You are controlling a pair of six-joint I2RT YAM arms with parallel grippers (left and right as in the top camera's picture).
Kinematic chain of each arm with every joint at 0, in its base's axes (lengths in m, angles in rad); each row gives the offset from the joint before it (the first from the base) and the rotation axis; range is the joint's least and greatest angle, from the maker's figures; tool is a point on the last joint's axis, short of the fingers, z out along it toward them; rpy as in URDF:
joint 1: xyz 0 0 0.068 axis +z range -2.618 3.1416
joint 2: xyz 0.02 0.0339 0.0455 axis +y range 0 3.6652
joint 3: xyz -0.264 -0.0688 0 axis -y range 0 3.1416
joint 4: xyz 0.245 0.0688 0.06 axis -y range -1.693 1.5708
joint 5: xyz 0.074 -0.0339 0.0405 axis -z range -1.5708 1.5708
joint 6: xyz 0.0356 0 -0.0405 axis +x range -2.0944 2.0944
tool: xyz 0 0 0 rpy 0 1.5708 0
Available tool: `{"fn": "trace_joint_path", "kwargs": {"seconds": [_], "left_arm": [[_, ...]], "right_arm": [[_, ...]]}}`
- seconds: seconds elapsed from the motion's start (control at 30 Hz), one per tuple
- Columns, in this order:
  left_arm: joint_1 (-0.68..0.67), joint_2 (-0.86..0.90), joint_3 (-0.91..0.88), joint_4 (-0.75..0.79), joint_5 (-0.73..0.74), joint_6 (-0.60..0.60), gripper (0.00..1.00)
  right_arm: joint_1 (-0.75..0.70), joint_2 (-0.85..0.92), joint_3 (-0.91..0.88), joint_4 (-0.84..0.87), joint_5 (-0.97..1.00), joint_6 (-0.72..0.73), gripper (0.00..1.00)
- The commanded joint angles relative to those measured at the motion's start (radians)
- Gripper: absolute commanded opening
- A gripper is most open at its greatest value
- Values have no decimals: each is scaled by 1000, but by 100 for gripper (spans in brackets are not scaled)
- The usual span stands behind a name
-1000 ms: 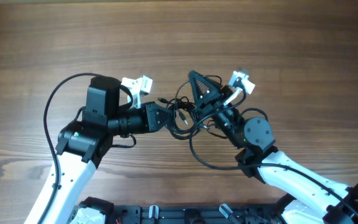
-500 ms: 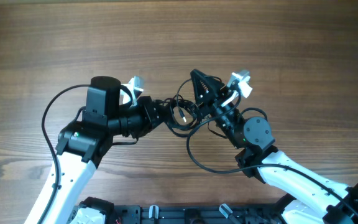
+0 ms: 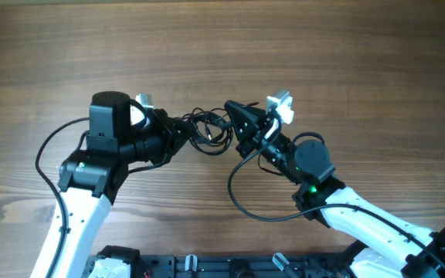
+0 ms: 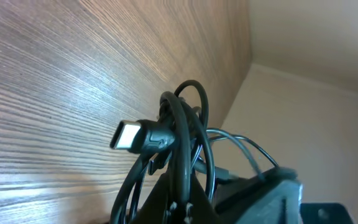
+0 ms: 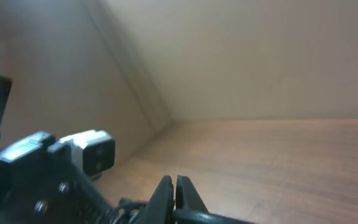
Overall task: Untangle cables
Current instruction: 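Hold the coil with the left gripper and pull the strand rightward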
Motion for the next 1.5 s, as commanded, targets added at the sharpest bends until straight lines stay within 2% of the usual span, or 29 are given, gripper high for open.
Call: {"fn": "trace_joint_path", "kwargs": {"seconds": [0.0, 0.23, 0.33, 0.47, 0.63, 0.93, 1.03, 1.07, 1.17, 1.33, 1.4, 1.47], "left_arm": [[12, 3, 17, 10, -70, -55, 4], [12, 3, 17, 11, -163, -47, 4], [11, 3, 17, 20, -166, 29, 4], [-2, 3, 17, 32, -138, 123, 4], [-39, 3, 17, 85, -17, 272, 4], [-117, 3, 17, 89, 4, 305, 4], [-148, 3, 17, 90, 4, 341, 4], [-153, 3, 17, 90, 3, 341, 4], [-140, 3, 17, 90, -1, 340, 4], [-58, 3, 17, 90, -2, 240, 4], [-18, 3, 17, 90, -4, 189, 4], [18, 3, 17, 90, -4, 140, 4]], "right_arm": [[-2, 15, 5, -17, -108, -37, 5], [-2, 15, 5, -68, -256, -35, 4], [-2, 15, 5, -104, -266, -36, 4], [-2, 15, 5, -146, -264, -35, 4], [-2, 15, 5, -174, -246, -35, 4], [-2, 15, 5, -204, -244, -32, 5], [-2, 15, 5, -223, -244, -32, 8], [-2, 15, 5, -230, -244, -31, 11], [-3, 13, 5, -233, -244, -21, 47], [-23, -25, 5, -235, -244, 29, 87], [-33, -43, 5, -245, -244, 47, 100], [-42, -59, 5, -265, -243, 45, 100]]}}
